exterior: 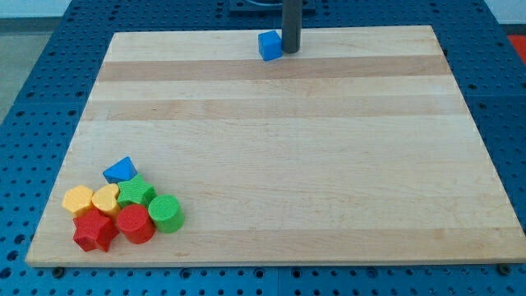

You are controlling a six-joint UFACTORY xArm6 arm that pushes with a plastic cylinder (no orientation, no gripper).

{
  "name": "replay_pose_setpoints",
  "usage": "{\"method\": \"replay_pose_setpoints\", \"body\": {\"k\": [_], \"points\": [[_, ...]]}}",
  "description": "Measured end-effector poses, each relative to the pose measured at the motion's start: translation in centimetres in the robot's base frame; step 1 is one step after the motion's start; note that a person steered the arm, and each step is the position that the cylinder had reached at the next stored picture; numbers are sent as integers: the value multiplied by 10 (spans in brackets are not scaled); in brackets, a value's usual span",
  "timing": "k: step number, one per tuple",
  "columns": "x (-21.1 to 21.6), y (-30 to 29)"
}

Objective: Slide the blue cube towards the top left

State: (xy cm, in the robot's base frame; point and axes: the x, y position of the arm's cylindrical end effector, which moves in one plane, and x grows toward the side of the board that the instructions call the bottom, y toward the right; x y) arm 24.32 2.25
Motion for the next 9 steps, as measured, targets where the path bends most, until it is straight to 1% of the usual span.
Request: {"method": "replay_pose_setpoints", "body": {"k": [5,7,9], "points": [[1,-119],[10,-183],[22,-230]]}}
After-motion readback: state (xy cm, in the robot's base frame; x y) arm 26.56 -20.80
